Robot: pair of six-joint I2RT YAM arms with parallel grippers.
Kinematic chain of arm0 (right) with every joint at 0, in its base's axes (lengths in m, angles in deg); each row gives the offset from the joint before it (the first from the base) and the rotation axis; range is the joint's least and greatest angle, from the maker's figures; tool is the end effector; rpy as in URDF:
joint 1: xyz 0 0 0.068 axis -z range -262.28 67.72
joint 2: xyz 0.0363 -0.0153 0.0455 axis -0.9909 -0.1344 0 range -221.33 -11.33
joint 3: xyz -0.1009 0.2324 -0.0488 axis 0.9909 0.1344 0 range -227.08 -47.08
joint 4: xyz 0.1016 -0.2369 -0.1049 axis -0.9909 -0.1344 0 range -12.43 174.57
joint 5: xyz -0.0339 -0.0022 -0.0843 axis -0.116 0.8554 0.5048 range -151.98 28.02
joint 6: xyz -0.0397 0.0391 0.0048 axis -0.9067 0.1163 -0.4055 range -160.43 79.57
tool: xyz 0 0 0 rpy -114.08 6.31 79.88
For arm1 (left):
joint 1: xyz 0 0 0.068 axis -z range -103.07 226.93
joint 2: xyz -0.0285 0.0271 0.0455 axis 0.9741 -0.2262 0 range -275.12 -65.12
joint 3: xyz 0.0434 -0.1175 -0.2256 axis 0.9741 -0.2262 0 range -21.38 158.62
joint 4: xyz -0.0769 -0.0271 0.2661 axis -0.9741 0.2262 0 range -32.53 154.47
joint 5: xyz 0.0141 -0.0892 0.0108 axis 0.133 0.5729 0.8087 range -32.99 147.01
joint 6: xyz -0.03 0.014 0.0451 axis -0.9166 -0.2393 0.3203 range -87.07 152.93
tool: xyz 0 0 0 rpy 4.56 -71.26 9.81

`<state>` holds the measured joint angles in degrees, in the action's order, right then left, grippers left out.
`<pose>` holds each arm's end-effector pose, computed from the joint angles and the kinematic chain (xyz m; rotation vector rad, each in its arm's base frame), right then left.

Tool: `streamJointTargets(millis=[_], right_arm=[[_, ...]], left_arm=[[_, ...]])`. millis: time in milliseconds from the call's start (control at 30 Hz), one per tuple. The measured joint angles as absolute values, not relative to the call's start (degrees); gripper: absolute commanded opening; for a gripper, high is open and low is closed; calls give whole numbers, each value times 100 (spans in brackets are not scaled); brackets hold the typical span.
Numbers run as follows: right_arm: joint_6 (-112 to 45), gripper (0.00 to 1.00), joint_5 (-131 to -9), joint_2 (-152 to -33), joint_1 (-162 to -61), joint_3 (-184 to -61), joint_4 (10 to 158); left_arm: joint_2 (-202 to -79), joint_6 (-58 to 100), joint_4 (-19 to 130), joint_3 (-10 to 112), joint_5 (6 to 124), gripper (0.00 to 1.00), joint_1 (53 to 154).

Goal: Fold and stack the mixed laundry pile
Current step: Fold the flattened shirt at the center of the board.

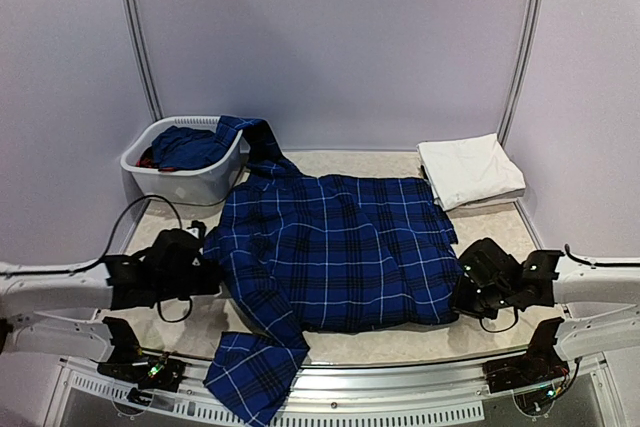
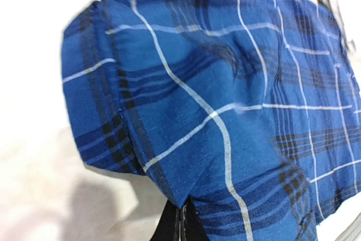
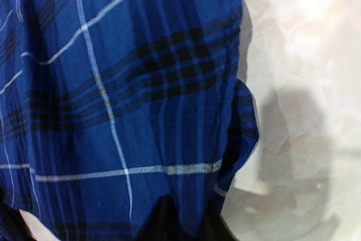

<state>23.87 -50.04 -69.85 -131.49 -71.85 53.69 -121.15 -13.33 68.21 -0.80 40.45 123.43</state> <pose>0.1301 0.1387 0.1285 0.4182 2.6738 0.3543 0.1503 -0.1425 0.1360 -0.1340 2.3769 -0.4532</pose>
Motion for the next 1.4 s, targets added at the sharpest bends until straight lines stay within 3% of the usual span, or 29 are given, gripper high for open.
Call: streamJointTargets(millis=[67,333,567,633,700,767,833,867,900,1067,1167,1233,1400], right_arm=[[2380,0,-4995,-6779,-13140,-7174,5291],[2356,0,-4855,-6666,-13134,-7172,5066],[3055,0,-3933,-6139,-13134,-7450,3542],[3132,7,-3900,-5936,-13136,-7450,3444],[3095,18,-3913,-5875,-13134,-7450,3466],[2957,50,-3966,-5927,-13134,-7450,3487],[2854,71,-4018,-6034,-13134,-7450,3512],[2826,74,-4031,-6047,-13134,-7450,3509],[2743,76,-4068,-6032,-13134,-7450,3496],[2570,76,-4276,-5457,-13134,-7450,3413],[2443,69,-4464,-4987,-13134,-7445,3367],[2336,56,-4606,-4760,-13134,-7439,3361],[1934,57,-5264,-4491,-13134,-7196,3658]], left_arm=[[-11540,-1386,7206,-174,3881,0,12343],[-10485,-1668,8336,-581,3639,0,12343],[-9379,-1960,8918,-720,3582,0,12345],[-9307,-2004,8968,-727,3601,0,12349],[-9329,-2030,8998,-731,3634,12,12354],[-9361,-2063,9040,-731,3641,39,12354],[-9383,-2044,9127,-731,3676,69,12354],[-9385,-2074,9171,-731,3702,90,12354],[-9374,-2083,9221,-731,3717,98,12356],[-9265,-2179,9569,-661,3829,98,12430],[-9396,-2183,9735,-456,3864,77,12607],[-9619,-2113,9700,-288,3945,65,12754],[-10356,-2002,9433,-87,4244,63,13191]])
